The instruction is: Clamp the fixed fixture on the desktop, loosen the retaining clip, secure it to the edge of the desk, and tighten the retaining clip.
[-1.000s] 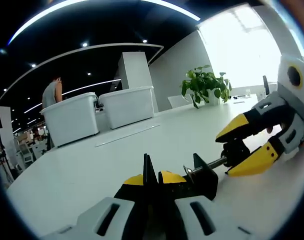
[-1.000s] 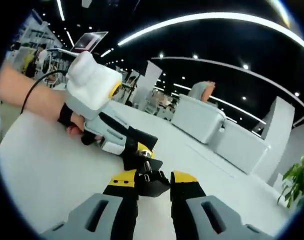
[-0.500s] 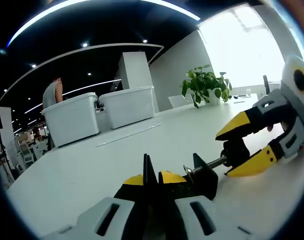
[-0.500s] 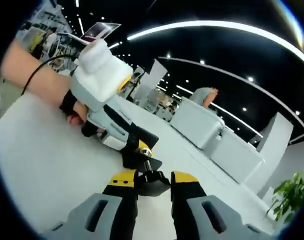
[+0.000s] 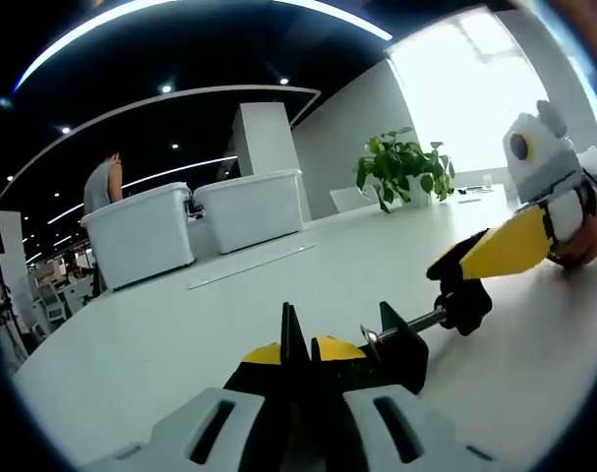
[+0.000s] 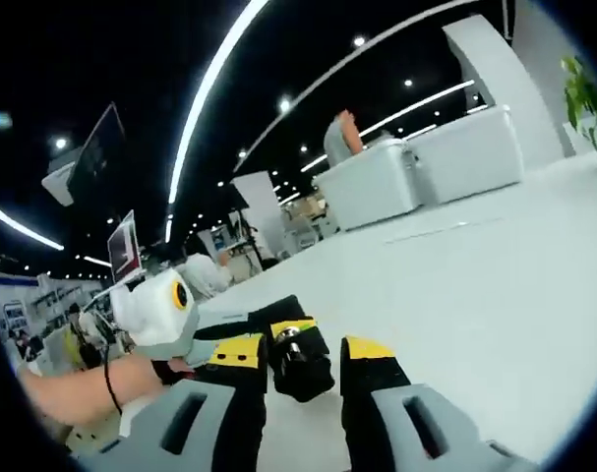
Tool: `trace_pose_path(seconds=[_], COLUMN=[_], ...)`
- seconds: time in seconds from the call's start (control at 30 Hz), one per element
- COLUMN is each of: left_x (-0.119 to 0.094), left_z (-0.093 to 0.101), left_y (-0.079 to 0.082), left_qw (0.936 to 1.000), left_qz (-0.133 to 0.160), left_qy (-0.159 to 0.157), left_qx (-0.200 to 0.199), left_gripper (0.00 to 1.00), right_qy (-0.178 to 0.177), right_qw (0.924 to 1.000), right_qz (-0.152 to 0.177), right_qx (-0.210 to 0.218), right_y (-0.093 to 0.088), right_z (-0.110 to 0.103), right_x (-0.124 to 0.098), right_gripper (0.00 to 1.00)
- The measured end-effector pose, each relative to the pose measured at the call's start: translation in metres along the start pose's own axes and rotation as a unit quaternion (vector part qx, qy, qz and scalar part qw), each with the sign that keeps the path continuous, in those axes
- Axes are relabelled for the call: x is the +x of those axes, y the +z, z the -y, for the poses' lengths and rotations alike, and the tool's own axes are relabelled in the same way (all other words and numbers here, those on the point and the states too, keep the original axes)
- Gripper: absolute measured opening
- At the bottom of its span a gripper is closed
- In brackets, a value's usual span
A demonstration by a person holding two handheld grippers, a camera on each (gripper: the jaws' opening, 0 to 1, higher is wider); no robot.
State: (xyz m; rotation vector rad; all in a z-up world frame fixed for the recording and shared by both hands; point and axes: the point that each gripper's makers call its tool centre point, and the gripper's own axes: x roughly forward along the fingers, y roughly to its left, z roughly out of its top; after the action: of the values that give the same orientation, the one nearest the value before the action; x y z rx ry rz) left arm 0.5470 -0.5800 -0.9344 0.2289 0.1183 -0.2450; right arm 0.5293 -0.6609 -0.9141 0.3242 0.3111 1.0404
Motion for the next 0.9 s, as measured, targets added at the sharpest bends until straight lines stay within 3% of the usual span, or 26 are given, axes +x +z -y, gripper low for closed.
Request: trace_pose_path(seconds=[0.2, 0.3, 0.57, 0.73, 0.9], left_x=[0.0, 0.0, 0.001, 0.001, 0.001], left_z=[0.0, 0.0, -0.001, -0.001, -0.001], left_y=[0.0, 0.0, 0.0, 0.0, 0.0], left_qw=[1.0, 1.0, 1.0, 1.0, 1.0], left_qz=[0.0, -0.001, -0.001, 0.0, 0.001], left_qy=[0.0, -0.001, -0.001, -0.001, -0.001], left_qx=[0.0, -0.001, -0.001, -0.001, 0.0], left_gripper=[0.07, 0.07, 0.07, 0.07, 0.07], right_qy=[0.002, 0.009, 0.011, 0.002, -0.011], right_qw=[0.9996, 0.9994, 0.9996, 0.9967, 0.9855], right_qz=[-0.027, -0.029, -0.023, -0.015, -0.003], right_qx=[-0.005, 0.017, -0.01, -0.079, -0.169], right_y=[-0.012, -0.012, -0.012, -0.011, -0.01], right_z=[-0.002, -0.005, -0.008, -0.011, -0.017], right_x=[0.006, 0.009, 0.006, 0.005, 0.003], right_gripper=[0.25, 0.22, 0.2, 0.2, 0.2])
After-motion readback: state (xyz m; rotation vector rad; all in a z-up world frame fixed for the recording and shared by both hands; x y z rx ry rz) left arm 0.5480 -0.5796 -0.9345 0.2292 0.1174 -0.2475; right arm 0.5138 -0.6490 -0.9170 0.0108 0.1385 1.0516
